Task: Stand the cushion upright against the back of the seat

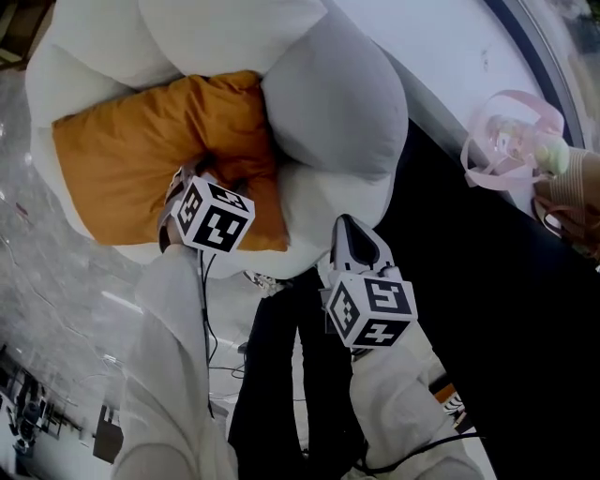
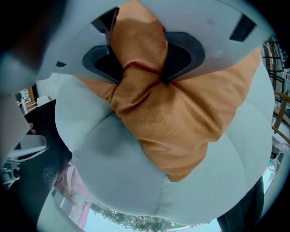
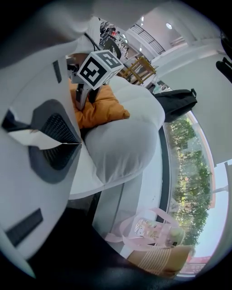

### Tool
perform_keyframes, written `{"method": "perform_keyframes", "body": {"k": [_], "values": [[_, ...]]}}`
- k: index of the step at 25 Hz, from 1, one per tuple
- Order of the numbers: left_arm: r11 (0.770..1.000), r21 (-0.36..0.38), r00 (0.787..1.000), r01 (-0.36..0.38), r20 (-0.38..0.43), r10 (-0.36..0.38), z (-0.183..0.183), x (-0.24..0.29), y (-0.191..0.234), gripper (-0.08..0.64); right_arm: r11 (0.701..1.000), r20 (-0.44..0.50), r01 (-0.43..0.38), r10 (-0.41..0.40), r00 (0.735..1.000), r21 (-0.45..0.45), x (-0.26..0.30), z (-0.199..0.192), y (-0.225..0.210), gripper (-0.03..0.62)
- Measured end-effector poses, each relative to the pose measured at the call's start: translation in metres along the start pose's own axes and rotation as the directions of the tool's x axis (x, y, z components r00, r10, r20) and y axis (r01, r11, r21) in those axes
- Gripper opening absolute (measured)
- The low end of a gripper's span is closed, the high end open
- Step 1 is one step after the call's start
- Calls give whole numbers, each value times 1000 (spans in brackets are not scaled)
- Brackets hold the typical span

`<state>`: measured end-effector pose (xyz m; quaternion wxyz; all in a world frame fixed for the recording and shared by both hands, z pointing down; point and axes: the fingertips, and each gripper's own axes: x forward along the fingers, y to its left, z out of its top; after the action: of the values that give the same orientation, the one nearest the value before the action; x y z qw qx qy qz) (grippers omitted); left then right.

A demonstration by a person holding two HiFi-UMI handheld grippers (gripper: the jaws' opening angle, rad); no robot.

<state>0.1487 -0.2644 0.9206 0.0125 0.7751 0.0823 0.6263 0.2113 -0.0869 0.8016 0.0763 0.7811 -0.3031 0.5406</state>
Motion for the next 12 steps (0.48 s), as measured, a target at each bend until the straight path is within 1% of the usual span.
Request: {"method": "perform_keyframes", "body": {"k": [2, 5, 9, 10, 12], "values": [[1000, -10, 1000, -8, 1, 8, 0, -1, -1, 271, 1000, 3, 2, -2, 1000, 11, 1, 1, -5, 63], [999, -33, 1000, -17, 2, 18, -2, -3, -1, 194, 1000, 9, 3, -3, 1000, 25, 2, 3, -6, 63], [998, -62, 1000, -7, 11, 8, -5, -12, -2, 69, 1000, 5, 2, -3, 1000, 27, 2, 2, -7, 63], [997, -72, 1000, -2, 19, 3, -6, -15, -2, 46, 1000, 2, 2, -2, 1000, 28, 2, 1, -8, 63], [995, -97, 999, 8, 39, -4, -6, -21, -2, 28, 999, -2, 2, -2, 1000, 33, 2, -1, -9, 63]]}}
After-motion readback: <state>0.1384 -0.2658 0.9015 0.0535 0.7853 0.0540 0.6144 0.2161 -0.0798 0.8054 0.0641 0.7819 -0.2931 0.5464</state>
